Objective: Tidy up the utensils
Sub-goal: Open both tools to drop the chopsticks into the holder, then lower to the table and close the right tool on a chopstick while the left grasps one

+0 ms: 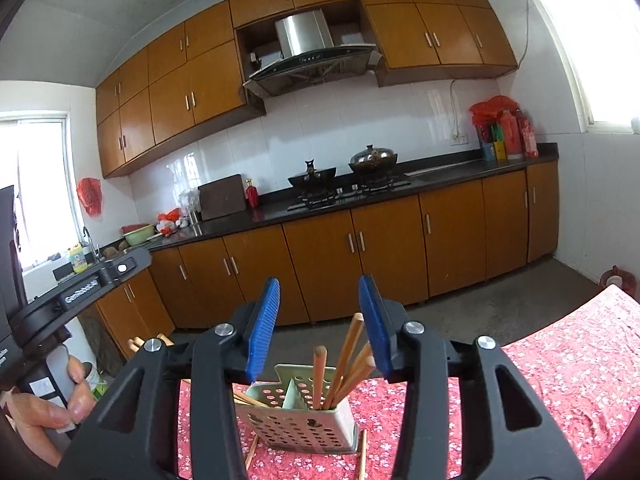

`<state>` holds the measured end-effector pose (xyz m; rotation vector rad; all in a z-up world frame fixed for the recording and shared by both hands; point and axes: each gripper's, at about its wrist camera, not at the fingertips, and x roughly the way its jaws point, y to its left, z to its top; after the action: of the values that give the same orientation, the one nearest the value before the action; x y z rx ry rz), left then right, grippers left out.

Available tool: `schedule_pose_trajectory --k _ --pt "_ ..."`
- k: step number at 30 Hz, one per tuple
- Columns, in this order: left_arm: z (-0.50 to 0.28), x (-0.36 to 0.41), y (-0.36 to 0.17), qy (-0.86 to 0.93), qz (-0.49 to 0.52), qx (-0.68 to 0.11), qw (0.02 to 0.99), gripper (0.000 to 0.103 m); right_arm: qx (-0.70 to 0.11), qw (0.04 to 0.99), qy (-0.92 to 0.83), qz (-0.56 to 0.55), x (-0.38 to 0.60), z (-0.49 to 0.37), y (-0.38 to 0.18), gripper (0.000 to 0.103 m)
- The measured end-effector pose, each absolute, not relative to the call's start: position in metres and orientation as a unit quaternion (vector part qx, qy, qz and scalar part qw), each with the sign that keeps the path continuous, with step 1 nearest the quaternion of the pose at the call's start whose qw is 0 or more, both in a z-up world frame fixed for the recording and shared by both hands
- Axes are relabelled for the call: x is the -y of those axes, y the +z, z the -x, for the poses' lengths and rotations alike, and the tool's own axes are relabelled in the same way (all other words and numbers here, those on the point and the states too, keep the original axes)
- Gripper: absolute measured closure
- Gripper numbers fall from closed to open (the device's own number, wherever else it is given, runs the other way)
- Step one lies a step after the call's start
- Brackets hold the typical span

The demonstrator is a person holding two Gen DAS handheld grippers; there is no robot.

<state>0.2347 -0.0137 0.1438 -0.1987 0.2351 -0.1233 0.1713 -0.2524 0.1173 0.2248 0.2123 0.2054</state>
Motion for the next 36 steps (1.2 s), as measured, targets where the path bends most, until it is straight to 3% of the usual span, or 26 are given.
schedule_pose_trajectory --k 7,17,22,29,34,36 --pt "-0.185 -0.025 0.130 -0.030 0.090 -0.131 0.987 0.062 -0.118 0.986 0.066 -0.101 0.276 -0.140 0.112 0.052" --pt "-0.152 -0.056 0.011 -0.004 0.019 -0.268 0.963 0.060 -0.292 0.949 0.055 -0.106 0.284 -0.127 -0.008 0.053" --pt "-0.151 -0.044 -0.042 -0.038 0.023 -0.338 0.940 0.060 -0.373 0.918 0.096 -0.099 0.253 -0.126 -0.059 0.068" --pt "-0.147 -0.023 -0.078 -0.069 0.029 -0.382 0.921 0.060 -0.416 0.901 0.104 -0.060 0.224 -0.129 -0.090 0.073" --pt "-0.148 -0.010 -0.088 -0.080 0.029 -0.394 0.915 0.060 -0.424 0.900 0.091 -0.045 0.228 -0.134 -0.099 0.094" --pt "-0.149 -0.005 -0.091 -0.084 0.028 -0.398 0.913 0.060 -0.425 0.900 0.085 -0.049 0.232 -0.137 -0.100 0.096"
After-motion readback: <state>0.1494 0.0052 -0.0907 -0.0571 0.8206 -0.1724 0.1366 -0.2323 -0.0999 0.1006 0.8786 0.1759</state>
